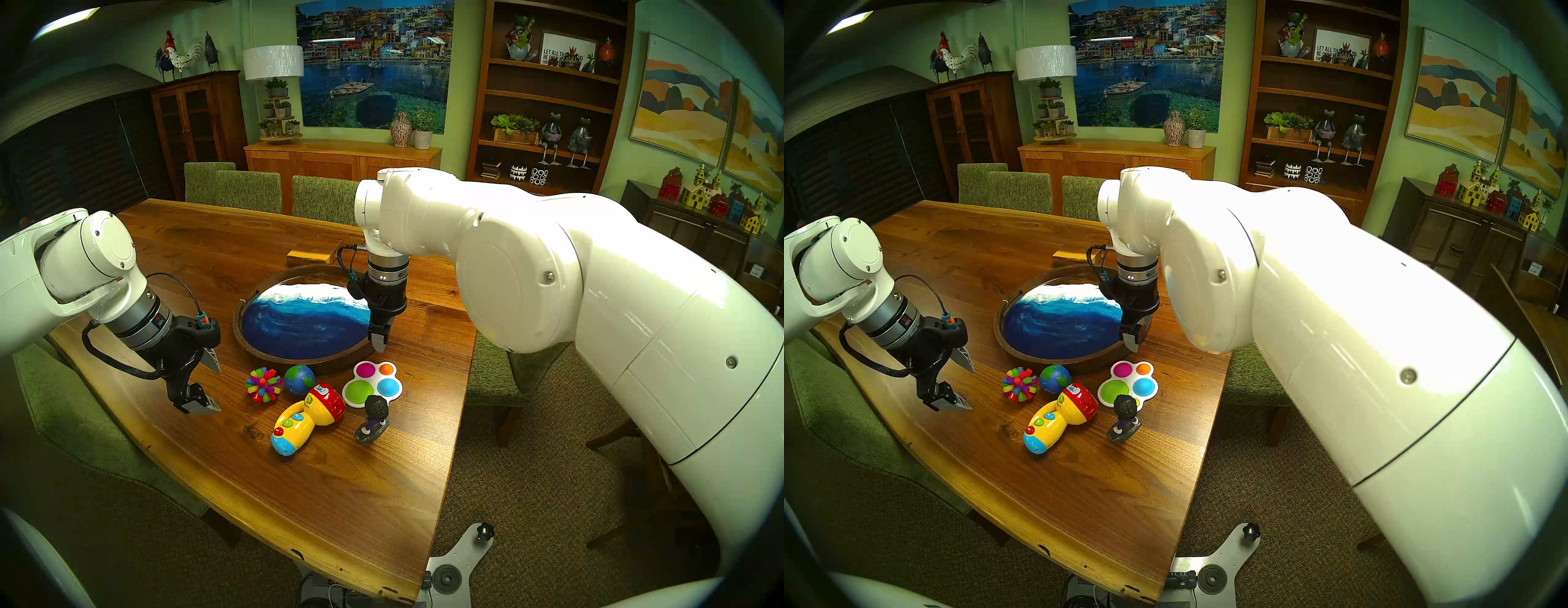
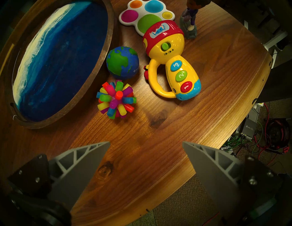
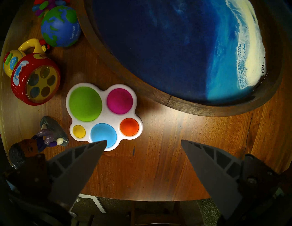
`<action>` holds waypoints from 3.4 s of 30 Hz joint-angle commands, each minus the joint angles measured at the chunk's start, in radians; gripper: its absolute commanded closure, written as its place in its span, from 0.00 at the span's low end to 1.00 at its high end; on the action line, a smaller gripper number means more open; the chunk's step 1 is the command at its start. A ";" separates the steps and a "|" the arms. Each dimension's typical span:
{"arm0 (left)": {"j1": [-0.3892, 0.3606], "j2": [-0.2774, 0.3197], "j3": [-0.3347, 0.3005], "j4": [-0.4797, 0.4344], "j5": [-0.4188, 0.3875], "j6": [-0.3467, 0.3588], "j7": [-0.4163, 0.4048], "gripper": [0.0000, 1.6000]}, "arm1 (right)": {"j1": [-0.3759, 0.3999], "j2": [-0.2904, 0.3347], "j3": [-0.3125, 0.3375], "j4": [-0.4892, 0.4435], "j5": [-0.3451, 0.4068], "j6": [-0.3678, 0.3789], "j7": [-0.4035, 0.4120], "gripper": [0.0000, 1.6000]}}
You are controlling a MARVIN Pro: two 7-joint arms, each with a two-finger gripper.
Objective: Put toys in center tray
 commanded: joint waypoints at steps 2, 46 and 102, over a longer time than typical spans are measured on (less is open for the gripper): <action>-0.023 0.000 -0.022 -0.032 -0.001 0.018 0.009 0.00 | 0.029 0.000 0.001 0.017 0.001 -0.001 0.000 0.00; 0.228 -0.441 -0.068 -0.027 -0.416 0.266 0.356 0.00 | 0.027 0.000 0.001 0.018 0.000 0.000 0.000 0.00; 0.178 -0.522 -0.212 0.309 -0.465 0.266 0.347 1.00 | 0.026 0.000 0.002 0.019 -0.001 0.000 -0.001 0.00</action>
